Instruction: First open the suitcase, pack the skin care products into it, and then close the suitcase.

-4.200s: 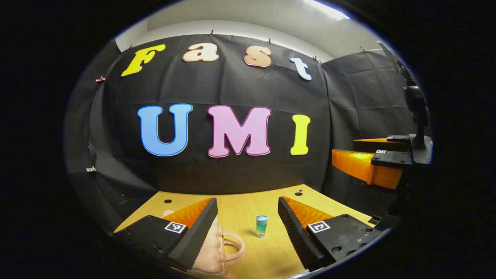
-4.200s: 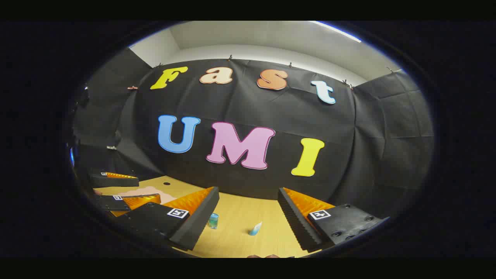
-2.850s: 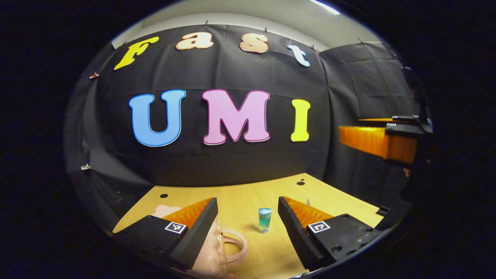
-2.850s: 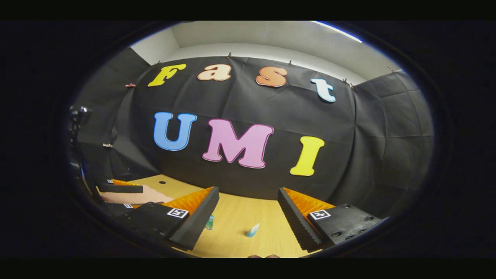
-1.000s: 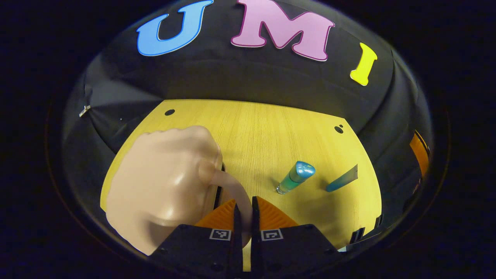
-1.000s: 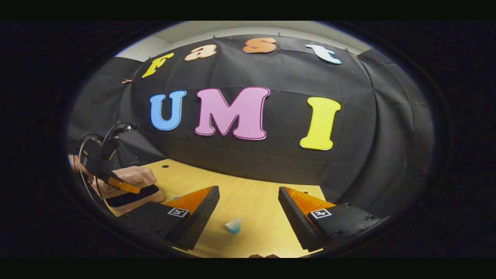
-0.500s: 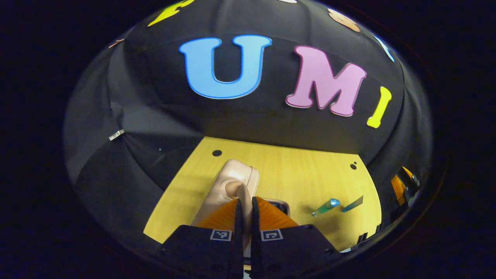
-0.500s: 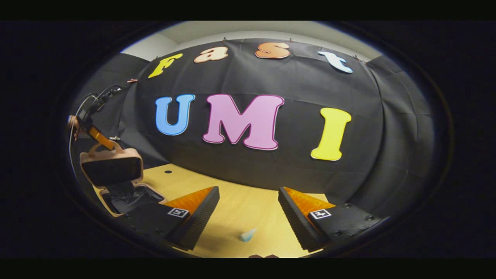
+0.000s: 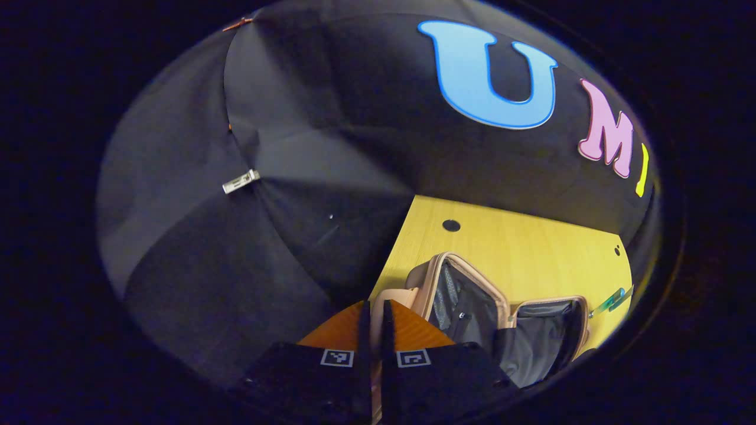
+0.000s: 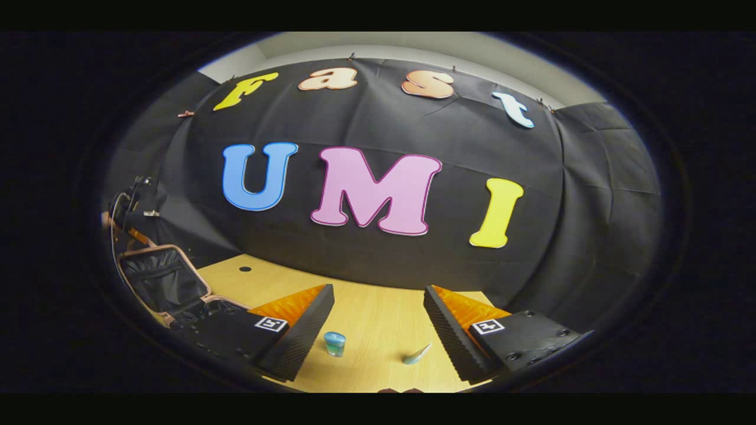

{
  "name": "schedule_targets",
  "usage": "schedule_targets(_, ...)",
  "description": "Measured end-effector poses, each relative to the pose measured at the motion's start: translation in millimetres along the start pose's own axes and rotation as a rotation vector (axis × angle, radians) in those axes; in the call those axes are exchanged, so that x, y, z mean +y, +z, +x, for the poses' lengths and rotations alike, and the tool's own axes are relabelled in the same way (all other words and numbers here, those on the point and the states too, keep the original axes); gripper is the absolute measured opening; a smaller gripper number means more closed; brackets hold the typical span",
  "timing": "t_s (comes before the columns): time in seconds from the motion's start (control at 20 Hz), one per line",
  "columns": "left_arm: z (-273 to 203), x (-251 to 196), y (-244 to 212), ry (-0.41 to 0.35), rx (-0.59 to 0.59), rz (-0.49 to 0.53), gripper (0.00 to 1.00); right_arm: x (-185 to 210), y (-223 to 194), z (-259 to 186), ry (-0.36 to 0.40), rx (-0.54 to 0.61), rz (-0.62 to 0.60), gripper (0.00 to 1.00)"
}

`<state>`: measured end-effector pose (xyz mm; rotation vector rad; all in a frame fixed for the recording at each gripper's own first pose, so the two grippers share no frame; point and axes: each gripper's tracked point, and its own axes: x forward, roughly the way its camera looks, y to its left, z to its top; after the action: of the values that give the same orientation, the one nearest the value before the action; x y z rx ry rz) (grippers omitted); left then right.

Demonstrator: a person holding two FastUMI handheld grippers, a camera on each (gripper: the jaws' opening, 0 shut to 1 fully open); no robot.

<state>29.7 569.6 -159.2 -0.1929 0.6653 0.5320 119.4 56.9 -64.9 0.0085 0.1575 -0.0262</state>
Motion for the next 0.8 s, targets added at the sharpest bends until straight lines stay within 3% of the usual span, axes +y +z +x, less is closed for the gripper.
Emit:
schedule_targets(0.05,26,10,-19,-0.013,0.046,-0.012,0.16,6,1,-3,-0.018,0.007,-0.004,0.97)
schedule_targets(0.2,76,17,-69,-0.046,0.176,-0.103,0.12,14,3,-12,-0.06,0.031,-0.032,0.97)
schedule_targets(0.35,102,27,-89,-0.025,0.221,-0.116,0.19,15,5,-17,-0.098,0.039,-0.046,0.96)
schedule_targets(0.4,101,33,-90,-0.02,0.221,-0.088,0.4,15,1,-16,-0.112,0.049,-0.027,0.97)
schedule_targets(0.45,95,32,-87,-0.025,0.193,-0.077,0.41,14,-4,-16,-0.122,0.057,-0.018,0.96)
schedule_targets(0.55,79,29,-34,-0.029,-0.041,-0.054,0.69,10,-8,-13,-0.14,0.069,-0.013,0.97)
schedule_targets(0.6,65,20,-6,-0.043,-0.146,-0.041,0.73,7,-8,-12,-0.147,0.064,-0.019,0.97)
schedule_targets(0.7,16,-5,36,-0.065,-0.303,0.017,0.94,2,-1,-10,-0.154,0.034,-0.04,0.96)
schedule_targets(0.8,-24,-38,67,-0.085,-0.423,0.108,0.98,-6,8,-7,-0.161,-0.002,-0.059,0.96)
